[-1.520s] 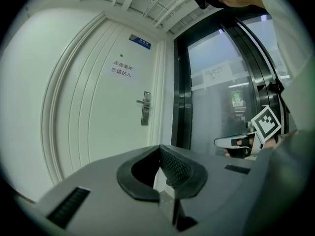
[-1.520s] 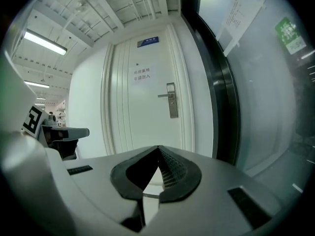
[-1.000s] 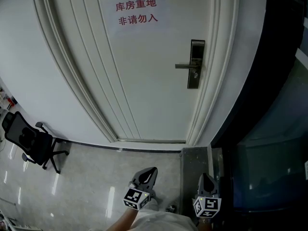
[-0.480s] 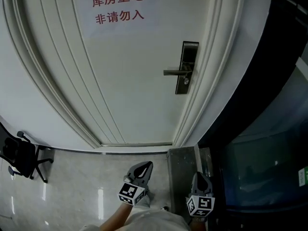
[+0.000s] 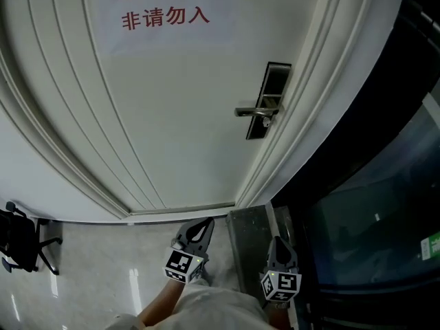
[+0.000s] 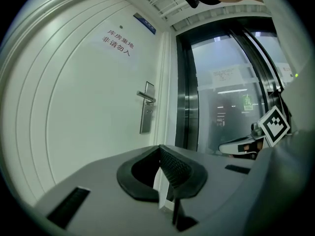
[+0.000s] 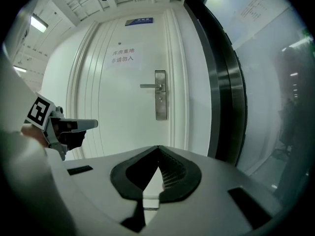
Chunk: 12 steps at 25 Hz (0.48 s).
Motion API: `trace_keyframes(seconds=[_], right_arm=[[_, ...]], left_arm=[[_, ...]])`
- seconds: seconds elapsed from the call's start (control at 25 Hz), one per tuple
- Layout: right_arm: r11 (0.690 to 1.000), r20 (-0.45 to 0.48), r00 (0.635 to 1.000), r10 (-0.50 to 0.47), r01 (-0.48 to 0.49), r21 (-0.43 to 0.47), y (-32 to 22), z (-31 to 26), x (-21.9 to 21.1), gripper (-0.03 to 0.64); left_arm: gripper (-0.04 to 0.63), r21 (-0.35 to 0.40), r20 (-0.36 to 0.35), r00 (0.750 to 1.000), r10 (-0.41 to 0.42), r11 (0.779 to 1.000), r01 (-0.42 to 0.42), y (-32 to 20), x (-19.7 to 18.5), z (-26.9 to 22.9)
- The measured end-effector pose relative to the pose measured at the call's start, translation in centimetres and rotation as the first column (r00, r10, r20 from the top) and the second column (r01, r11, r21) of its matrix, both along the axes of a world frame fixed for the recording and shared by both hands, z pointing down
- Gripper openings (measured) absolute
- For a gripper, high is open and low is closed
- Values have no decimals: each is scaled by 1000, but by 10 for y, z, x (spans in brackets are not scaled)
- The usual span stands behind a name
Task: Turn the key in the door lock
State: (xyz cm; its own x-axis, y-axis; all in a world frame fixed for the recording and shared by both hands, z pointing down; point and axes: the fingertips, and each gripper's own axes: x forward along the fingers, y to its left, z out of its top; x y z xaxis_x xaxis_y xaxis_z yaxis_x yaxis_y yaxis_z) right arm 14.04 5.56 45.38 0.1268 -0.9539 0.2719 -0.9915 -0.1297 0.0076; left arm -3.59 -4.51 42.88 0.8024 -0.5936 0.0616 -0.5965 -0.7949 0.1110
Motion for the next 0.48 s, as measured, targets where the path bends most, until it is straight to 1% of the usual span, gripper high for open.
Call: trace_keyframes(seconds=[0.2,0.32,0.48], right_arm=[[998,-16,999,47,-46,38,-21,-8,-16,2],[998,-32,998,47,-46,33,-29,-9,-24,2],[999,-45,998,38,-37,30,-40,-12,-26,2]], left_arm=[[6,9,6,1000,14,1000,-14,-25,-14,0],[6,4,-3,1000,5,1000,-5,-36,-17,-2],[6,12,-10,1000,15,1000,-15,-45,-14,-4]])
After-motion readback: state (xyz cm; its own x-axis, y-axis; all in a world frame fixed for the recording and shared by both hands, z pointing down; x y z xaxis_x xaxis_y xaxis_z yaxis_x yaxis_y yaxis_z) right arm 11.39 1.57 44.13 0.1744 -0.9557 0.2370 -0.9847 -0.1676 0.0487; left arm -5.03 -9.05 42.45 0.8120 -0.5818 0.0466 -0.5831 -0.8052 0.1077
